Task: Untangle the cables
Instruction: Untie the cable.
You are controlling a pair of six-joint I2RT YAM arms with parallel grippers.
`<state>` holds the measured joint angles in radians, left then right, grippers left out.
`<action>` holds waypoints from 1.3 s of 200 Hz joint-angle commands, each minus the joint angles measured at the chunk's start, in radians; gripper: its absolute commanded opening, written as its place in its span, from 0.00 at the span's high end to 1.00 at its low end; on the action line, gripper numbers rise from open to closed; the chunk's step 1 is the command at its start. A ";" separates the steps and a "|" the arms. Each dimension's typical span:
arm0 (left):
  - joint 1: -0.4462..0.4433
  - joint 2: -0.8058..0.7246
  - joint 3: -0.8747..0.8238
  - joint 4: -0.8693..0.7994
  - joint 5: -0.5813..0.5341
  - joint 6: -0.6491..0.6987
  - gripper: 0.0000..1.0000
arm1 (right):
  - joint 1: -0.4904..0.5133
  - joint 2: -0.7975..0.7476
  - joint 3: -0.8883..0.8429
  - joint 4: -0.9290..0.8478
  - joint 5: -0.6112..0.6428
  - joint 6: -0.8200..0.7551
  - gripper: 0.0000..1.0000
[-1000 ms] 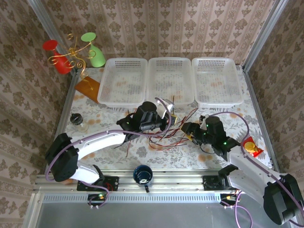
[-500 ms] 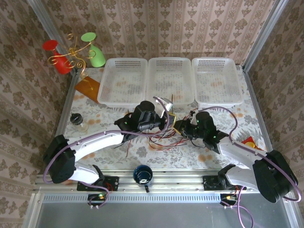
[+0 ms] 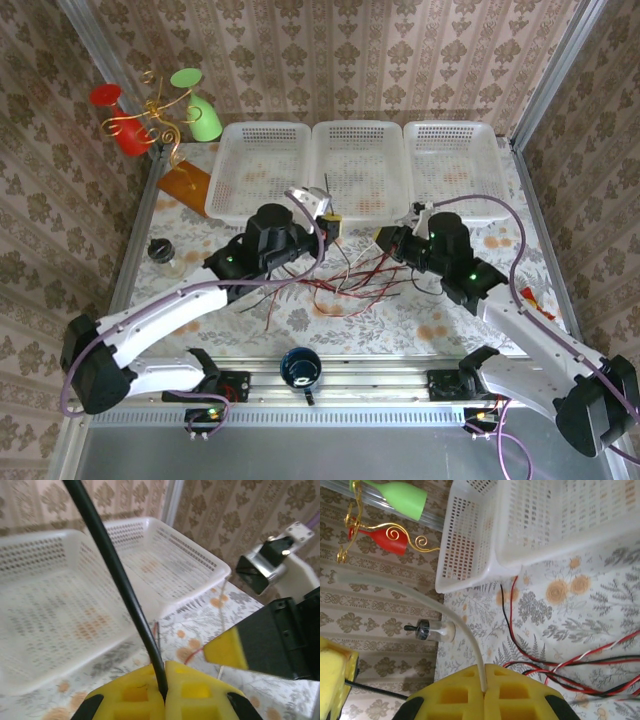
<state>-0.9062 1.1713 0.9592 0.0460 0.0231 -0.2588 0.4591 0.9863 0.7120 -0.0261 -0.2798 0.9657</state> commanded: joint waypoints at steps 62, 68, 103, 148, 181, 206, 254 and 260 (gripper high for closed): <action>0.097 -0.211 -0.010 -0.071 -0.203 0.093 1.00 | -0.075 -0.014 0.196 -0.144 0.069 -0.165 1.00; 0.103 -0.218 -0.012 -0.077 -0.211 0.090 1.00 | -0.087 -0.011 0.202 -0.149 0.070 -0.170 1.00; 0.116 -0.255 -0.026 -0.082 -0.282 0.083 1.00 | -0.165 -0.003 0.220 -0.165 0.055 -0.183 1.00; 0.130 -0.300 -0.067 -0.074 -0.351 0.090 1.00 | -0.226 -0.015 0.229 -0.183 0.071 -0.211 1.00; 0.187 -0.335 -0.063 -0.134 -0.400 0.071 1.00 | -0.272 -0.029 0.245 -0.209 0.077 -0.234 1.00; 0.233 -0.367 -0.066 -0.164 -0.378 0.052 1.00 | -0.296 -0.045 0.251 -0.223 0.072 -0.245 1.00; 0.285 -0.398 -0.047 -0.263 -0.338 0.070 1.00 | -0.359 -0.073 0.255 -0.257 0.079 -0.272 1.00; 0.292 -0.398 -0.037 -0.289 -0.344 0.072 1.00 | -0.369 -0.079 0.253 -0.264 0.083 -0.272 1.00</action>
<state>-0.6479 0.7910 0.8978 -0.1448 -0.3065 -0.1974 0.1326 0.9367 0.9337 -0.2428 -0.2401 0.7273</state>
